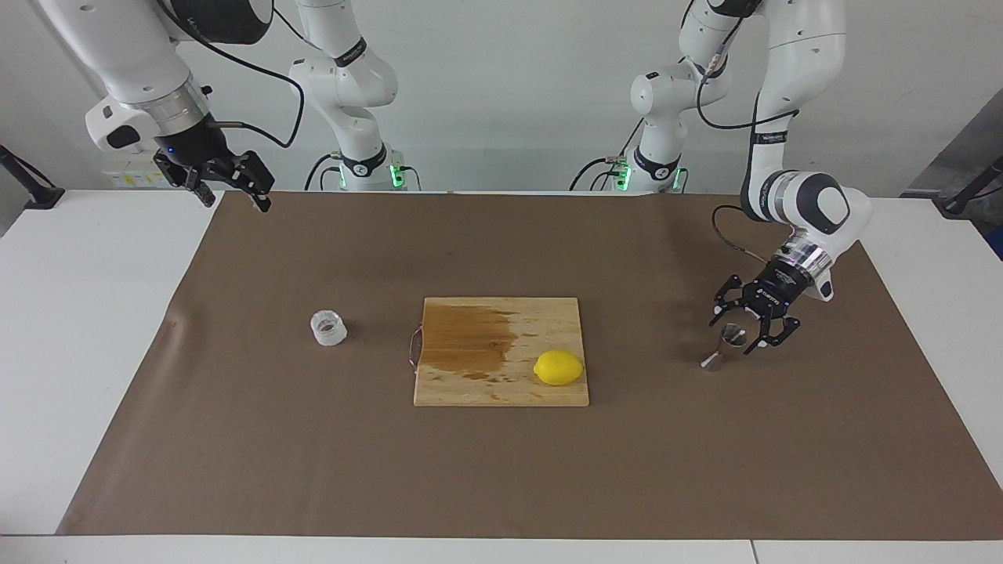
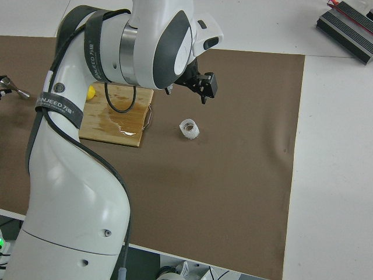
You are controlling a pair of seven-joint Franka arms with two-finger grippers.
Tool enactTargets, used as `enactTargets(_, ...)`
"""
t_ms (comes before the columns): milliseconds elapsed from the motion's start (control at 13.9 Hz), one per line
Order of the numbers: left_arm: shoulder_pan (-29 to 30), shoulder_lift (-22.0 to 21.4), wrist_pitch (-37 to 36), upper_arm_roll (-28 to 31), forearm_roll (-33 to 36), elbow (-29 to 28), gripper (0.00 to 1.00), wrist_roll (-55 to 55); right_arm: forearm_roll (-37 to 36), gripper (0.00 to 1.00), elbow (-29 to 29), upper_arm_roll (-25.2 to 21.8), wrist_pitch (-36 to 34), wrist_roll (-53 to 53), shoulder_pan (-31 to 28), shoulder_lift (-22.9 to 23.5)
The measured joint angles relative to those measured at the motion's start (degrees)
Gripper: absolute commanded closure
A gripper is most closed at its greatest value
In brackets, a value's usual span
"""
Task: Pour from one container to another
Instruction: 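Reach the open left gripper to the small metal cup, then close the left gripper around the metal cup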
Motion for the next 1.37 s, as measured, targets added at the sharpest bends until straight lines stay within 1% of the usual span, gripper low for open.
enactTargets(72, 0.0, 0.0, 0.03, 0.0, -0.01, 0.0, 0.25, 0.0, 0.0, 0.0, 0.0, 0.0, 0.0, 0.0, 0.0, 0.0)
enactTargets(288, 0.0, 0.0, 0.16, 0.01, -0.03, 0.0, 0.34, 0.0, 0.0, 0.0, 0.0, 0.0, 0.0, 0.0, 0.0, 0.0)
enactTargets(504, 0.0, 0.0, 0.24, 0.01, -0.04, 0.01, 0.37, 0.01, 0.0, 0.0, 0.0, 0.0, 0.0, 0.0, 0.0, 0.0)
enactTargets(648, 0.0, 0.0, 0.28, 0.01, -0.05, 0.02, 0.41, 0.01, 0.0, 0.0, 0.0, 0.0, 0.0, 0.0, 0.0, 0.0)
enactTargets(720, 0.0, 0.0, 0.3, 0.01, -0.05, 0.02, 0.46, 0.01, 0.0, 0.0, 0.0, 0.0, 0.0, 0.0, 0.0, 0.0)
enactTargets(864, 0.0, 0.0, 0.35, 0.01, -0.05, 0.02, 0.58, 0.02, 0.0, 0.0, 0.0, 0.0, 0.0, 0.0, 0.0, 0.0)
enactTargets(936, 0.0, 0.01, 0.39, 0.01, -0.05, 0.02, 0.66, 0.03, 0.0, 0.0, 0.0, 0.0, 0.0, 0.0, 0.0, 0.0)
enactTargets(1152, 0.0, 0.08, 0.42, 0.0, -0.06, 0.03, 1.0, 0.03, 0.0, 0.0, 0.0, 0.0, 0.0, 0.0, 0.0, 0.0)
enactTargets(1368, 0.0, 0.09, 0.4, -0.02, -0.06, 0.07, 1.0, 0.03, 0.0, 0.0, 0.0, 0.0, 0.0, 0.0, 0.0, 0.0)
